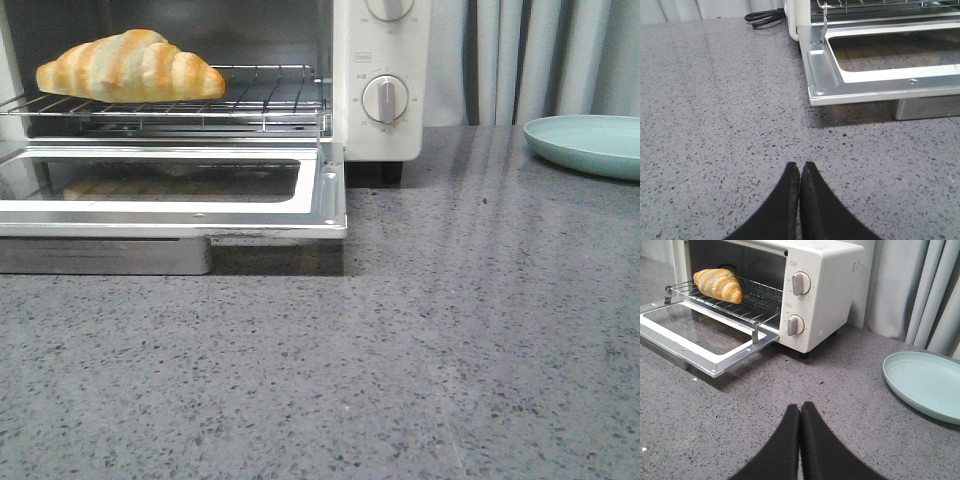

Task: Put bread in oven

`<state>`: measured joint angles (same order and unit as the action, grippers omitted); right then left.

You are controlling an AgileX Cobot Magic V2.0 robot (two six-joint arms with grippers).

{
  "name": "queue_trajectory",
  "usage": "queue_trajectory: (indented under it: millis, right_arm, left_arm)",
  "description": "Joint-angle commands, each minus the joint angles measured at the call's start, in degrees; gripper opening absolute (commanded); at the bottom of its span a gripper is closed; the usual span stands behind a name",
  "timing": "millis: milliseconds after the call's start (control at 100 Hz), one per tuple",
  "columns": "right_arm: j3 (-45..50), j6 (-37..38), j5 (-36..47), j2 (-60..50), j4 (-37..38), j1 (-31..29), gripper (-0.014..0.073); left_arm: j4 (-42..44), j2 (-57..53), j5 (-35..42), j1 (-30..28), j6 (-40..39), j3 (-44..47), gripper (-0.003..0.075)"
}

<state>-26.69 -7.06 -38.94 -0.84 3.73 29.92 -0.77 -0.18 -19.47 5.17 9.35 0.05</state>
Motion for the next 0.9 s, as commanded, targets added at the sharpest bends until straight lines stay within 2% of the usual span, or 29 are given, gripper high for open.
queue_trajectory:
  millis: [0,550,660,720,820,890]
  right_arm:
    - [-1.2,0.1,4.4,0.8,0.4,-0.3,-0.0049]
    - [-1.2,0.1,3.6,0.8,0.4,-0.3,-0.0049]
    - [0.1,0.2,2.5,0.6,11.1,-0.7,-0.0049]
    - [2.3,4.9,7.0,0.6,13.4,-1.7,-0.0049]
    - [9.6,19.2,16.2,0.6,18.4,-5.9,-0.0049]
    - [14.6,20.7,20.9,0.6,19.2,-9.8,-0.0049]
  left_arm:
    - [-0.6,-1.7,2.9,-0.2,-0.6,1.3,-0.0021]
    - [-0.6,-1.7,2.9,-0.2,-0.6,1.3,-0.0021]
    - [-0.6,-1.7,2.9,-0.2,-0.6,1.3,-0.0021]
    - [-0.6,-1.7,2.9,-0.2,-0.6,1.3,-0.0021]
    - [-0.6,-1.7,2.9,-0.2,-0.6,1.3,-0.0021]
    - [-0.6,-1.7,2.9,-0.2,-0.6,1.3,-0.0021]
